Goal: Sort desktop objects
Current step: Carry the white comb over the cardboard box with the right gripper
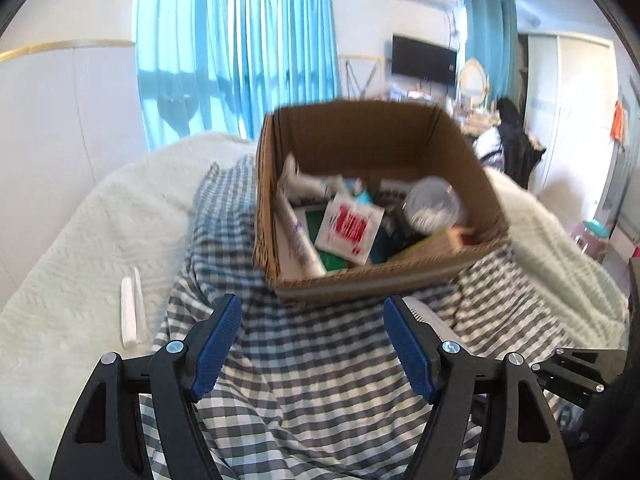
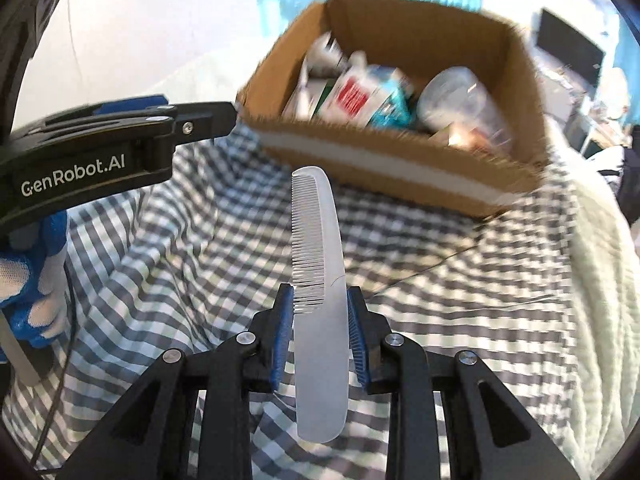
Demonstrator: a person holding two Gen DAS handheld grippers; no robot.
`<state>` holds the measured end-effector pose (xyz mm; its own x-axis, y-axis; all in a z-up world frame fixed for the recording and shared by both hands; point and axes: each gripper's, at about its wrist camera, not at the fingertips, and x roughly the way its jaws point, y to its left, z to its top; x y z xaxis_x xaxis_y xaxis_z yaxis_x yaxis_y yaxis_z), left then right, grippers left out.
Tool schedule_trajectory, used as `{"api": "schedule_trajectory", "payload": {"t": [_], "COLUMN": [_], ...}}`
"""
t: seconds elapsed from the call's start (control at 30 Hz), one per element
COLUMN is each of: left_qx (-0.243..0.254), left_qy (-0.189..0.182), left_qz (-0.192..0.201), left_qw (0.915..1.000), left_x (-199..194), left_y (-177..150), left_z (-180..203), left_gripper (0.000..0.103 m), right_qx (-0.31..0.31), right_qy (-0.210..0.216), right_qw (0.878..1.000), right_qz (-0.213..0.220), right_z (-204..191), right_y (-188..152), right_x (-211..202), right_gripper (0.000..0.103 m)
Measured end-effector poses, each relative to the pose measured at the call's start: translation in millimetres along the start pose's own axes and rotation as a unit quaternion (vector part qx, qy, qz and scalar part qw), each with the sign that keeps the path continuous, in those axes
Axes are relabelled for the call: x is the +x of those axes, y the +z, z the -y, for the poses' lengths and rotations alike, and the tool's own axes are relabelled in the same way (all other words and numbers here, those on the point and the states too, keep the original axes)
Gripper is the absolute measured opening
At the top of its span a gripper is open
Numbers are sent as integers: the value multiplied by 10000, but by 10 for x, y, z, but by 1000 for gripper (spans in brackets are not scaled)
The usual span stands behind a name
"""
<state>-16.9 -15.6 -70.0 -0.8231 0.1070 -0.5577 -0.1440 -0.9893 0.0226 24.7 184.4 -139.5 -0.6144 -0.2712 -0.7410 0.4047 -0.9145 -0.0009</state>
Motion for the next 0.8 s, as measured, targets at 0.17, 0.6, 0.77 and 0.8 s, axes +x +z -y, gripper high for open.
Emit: {"api": "schedule_trajectory", "payload": {"t": [0.17, 0.6, 0.77, 0.8], "left_qx": [-178, -118, -21, -11], "left_qy": [-166, -252, -302, -317], "left_qz": [270, 1228, 1359, 1381], "left_qw": [9993, 9920, 9903, 9899], "left_x": [-242, -777, -715, -697], "left_y": [156, 667, 816, 852], "left_z": [56, 153, 178, 179], "left_gripper": [77, 77, 77, 77], "right_qx": [264, 753, 779, 777], "right_qy": [-158, -410, -372, -388], "right_qw": [9976, 9771, 9698, 9680], "right_qz": [613, 1947, 2283, 2356], "right_z": [12, 245, 324, 341], "right_y": [233, 676, 923, 982], "right_x": [-259, -1003, -1189, -1215], "right_gripper": [26, 26, 26, 26]}}
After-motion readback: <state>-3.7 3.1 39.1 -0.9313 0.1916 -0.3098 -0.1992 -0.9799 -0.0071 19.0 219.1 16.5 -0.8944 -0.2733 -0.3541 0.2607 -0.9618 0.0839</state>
